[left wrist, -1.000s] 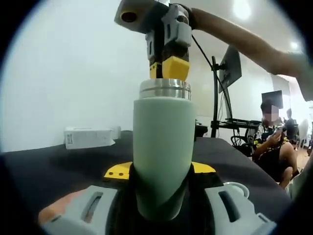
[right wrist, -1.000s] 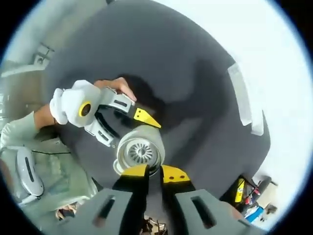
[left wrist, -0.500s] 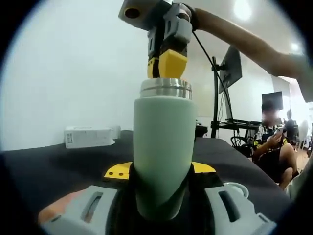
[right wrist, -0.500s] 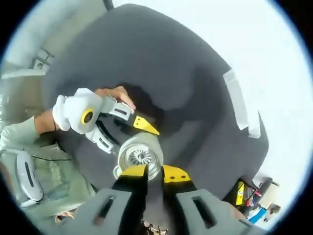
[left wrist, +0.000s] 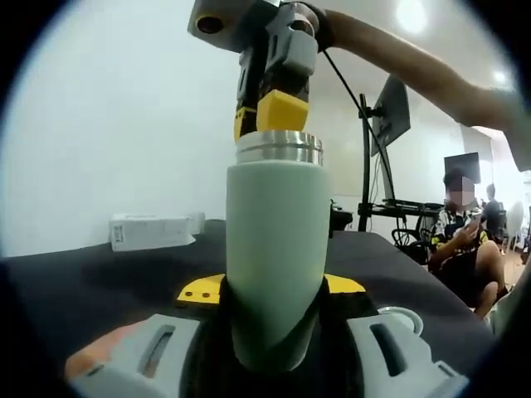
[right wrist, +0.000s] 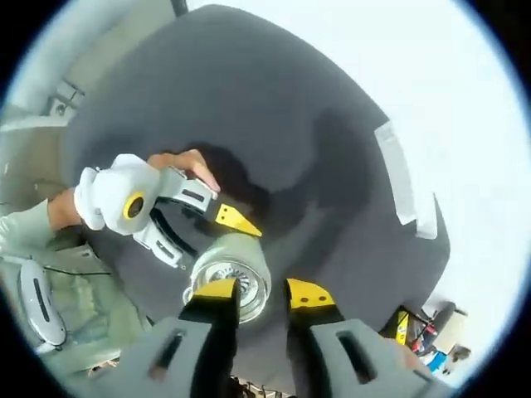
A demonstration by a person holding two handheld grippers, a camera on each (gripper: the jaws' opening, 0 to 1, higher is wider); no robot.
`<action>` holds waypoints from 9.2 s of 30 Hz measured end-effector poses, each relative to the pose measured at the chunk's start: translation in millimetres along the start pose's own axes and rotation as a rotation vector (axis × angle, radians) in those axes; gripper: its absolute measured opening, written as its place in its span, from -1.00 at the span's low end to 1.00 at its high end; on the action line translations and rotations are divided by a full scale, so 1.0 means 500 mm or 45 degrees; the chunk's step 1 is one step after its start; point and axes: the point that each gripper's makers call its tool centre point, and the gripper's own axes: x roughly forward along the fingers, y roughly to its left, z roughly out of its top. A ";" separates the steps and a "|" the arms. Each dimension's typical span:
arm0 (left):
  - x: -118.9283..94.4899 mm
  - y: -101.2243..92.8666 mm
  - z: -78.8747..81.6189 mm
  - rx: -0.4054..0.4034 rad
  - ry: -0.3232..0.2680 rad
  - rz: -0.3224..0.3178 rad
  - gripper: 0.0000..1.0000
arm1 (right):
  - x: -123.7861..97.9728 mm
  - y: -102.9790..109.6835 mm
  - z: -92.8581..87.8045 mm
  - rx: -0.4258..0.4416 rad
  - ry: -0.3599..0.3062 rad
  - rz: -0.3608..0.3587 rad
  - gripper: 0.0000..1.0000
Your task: Assemble the cup parts correctly, then place the assembled cup into the box.
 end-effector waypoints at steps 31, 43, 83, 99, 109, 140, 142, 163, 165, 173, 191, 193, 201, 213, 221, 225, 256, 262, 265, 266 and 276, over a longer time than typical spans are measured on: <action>0.001 -0.001 0.000 -0.005 0.000 0.006 -0.21 | -0.050 0.134 -0.265 0.302 -1.322 -0.205 -0.26; 0.000 -0.001 -0.001 -0.012 -0.004 0.007 -0.21 | 0.134 0.204 -0.275 0.501 -1.521 -0.249 -0.09; -0.205 -0.023 0.160 -0.355 -0.203 0.098 -0.07 | 0.043 0.161 -0.249 0.175 -1.774 -0.690 -0.17; -0.240 -0.341 0.303 -0.399 -0.110 -0.465 -0.08 | -0.215 0.351 -0.278 -0.642 -1.921 -1.356 -0.18; -0.263 -0.469 0.309 -0.356 0.032 -0.683 -0.08 | -0.266 0.436 -0.294 -0.952 -1.906 -1.475 -0.18; -0.253 -0.497 0.283 -0.225 0.131 -0.643 -0.76 | -0.273 0.467 -0.287 -0.939 -2.037 -1.151 -0.16; -0.256 -0.488 0.293 -0.209 0.110 -0.617 -0.76 | -0.269 0.457 -0.293 -0.765 -2.104 -0.874 0.10; -0.285 -0.487 0.388 0.190 -0.057 -0.324 -0.77 | -0.395 0.409 -0.405 0.270 -2.477 1.159 0.28; -0.284 -0.491 0.388 0.229 -0.057 -0.315 -0.77 | -0.403 0.410 -0.413 0.301 -2.483 1.250 0.29; -0.263 -0.551 0.378 0.486 -0.087 -0.281 -0.77 | -0.406 0.405 -0.417 0.456 -2.368 1.547 0.28; -0.249 -0.566 0.330 1.319 0.118 -0.245 -0.77 | -0.327 0.455 -0.364 0.306 -1.949 1.414 0.30; -0.245 -0.574 0.319 1.401 0.153 -0.240 -0.77 | -0.309 0.454 -0.358 0.301 -1.876 1.354 0.29; -0.234 -0.588 0.313 1.459 0.154 -0.238 -0.77 | -0.283 0.483 -0.343 0.287 -1.799 1.372 0.28; -0.222 -0.601 0.296 1.448 0.168 -0.270 -0.77 | -0.274 0.487 -0.339 0.288 -1.782 1.379 0.05; -0.217 -0.597 0.288 1.455 0.180 -0.274 -0.77 | -0.268 0.489 -0.338 0.298 -1.762 1.407 -0.06; -0.218 -0.597 0.285 1.445 0.184 -0.280 -0.77 | -0.266 0.490 -0.338 0.294 -1.753 1.400 -0.07; -0.145 -0.124 0.177 -0.007 -0.046 -0.006 0.58 | -0.206 0.252 -0.375 0.430 -2.057 0.872 -0.08; -0.079 -0.070 0.122 -0.089 -0.006 -0.026 0.85 | -0.183 0.213 -0.349 0.403 -2.046 0.744 -0.08; -0.050 -0.045 0.091 -0.030 0.053 0.010 0.81 | -0.170 0.196 -0.338 0.409 -2.050 0.739 -0.08; -0.041 -0.039 0.086 -0.040 0.053 0.008 0.77 | -0.165 0.190 -0.334 0.417 -2.047 0.747 -0.08; 0.007 -0.040 0.055 -0.021 0.049 -0.058 0.44 | -0.133 0.137 -0.304 0.450 -2.040 0.730 -0.08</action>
